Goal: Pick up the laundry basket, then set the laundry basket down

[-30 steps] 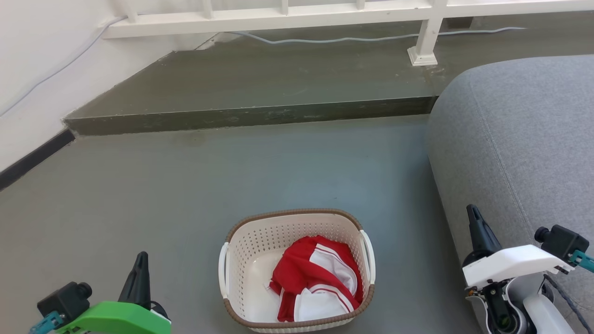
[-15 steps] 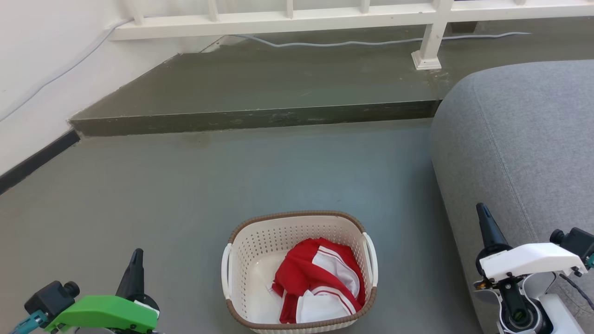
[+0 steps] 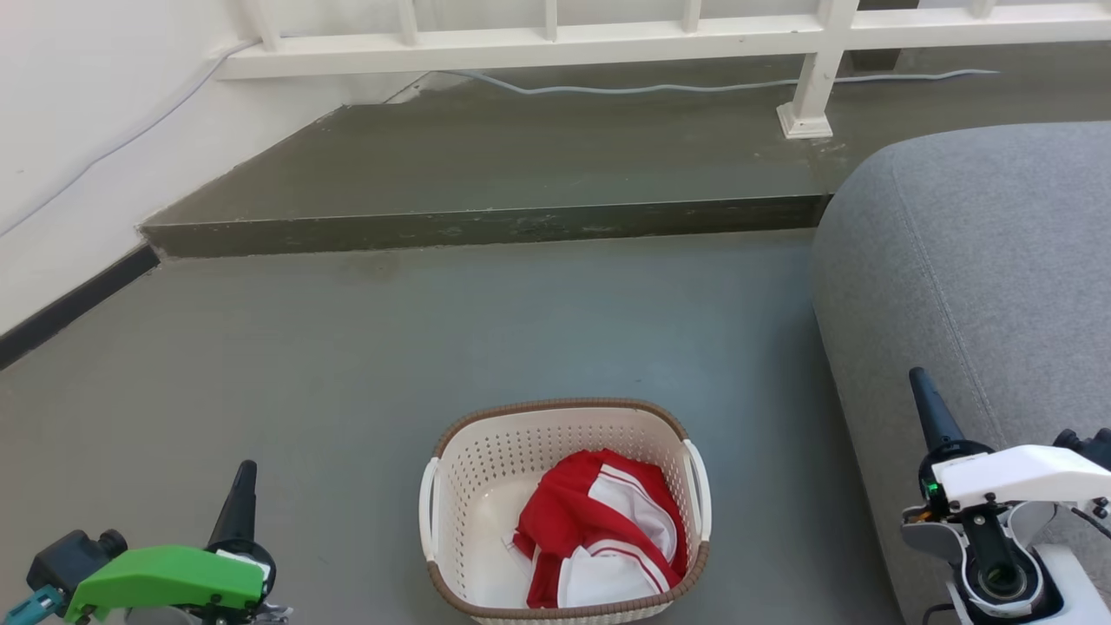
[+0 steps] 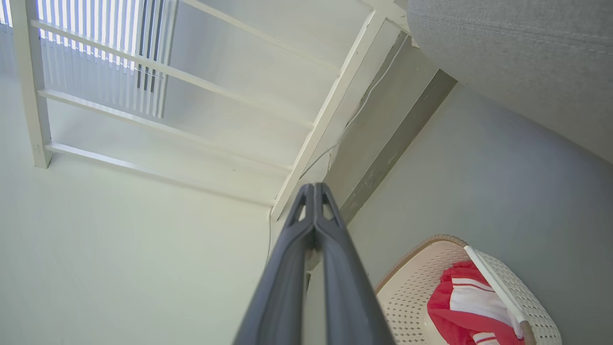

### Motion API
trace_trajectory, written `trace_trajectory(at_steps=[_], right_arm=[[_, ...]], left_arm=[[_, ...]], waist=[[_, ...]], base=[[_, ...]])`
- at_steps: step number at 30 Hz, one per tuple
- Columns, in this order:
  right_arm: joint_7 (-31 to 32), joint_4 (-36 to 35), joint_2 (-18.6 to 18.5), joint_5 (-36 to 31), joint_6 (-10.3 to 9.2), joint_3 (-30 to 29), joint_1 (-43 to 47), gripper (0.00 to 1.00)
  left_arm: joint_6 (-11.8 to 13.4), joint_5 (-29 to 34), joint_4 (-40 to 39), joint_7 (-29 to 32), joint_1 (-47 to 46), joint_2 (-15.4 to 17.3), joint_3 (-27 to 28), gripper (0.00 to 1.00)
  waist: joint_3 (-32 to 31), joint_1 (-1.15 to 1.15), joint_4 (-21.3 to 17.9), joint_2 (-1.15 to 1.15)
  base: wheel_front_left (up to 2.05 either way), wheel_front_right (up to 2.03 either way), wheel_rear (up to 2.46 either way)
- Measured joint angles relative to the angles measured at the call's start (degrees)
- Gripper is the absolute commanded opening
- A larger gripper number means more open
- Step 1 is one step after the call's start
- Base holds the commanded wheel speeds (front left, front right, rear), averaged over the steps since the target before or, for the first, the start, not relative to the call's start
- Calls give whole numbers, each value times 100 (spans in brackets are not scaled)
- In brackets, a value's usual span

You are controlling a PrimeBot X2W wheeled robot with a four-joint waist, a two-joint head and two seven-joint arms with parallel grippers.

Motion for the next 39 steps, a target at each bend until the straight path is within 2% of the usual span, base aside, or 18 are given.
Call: trace_trajectory(at_steps=[33, 39], right_arm=[[525, 179, 148, 2362, 457, -706, -164, 0], [545, 203, 149, 2402, 472, -735, -210, 0]], left_arm=[[-513, -2348, 378, 510, -374, -176, 547, 0], [-520, -2393, 400, 510, -417, -182, 583, 0]], waist=[[-122, 0, 140, 0], [-123, 0, 141, 0]], base=[[0, 0, 0], [0, 0, 0]])
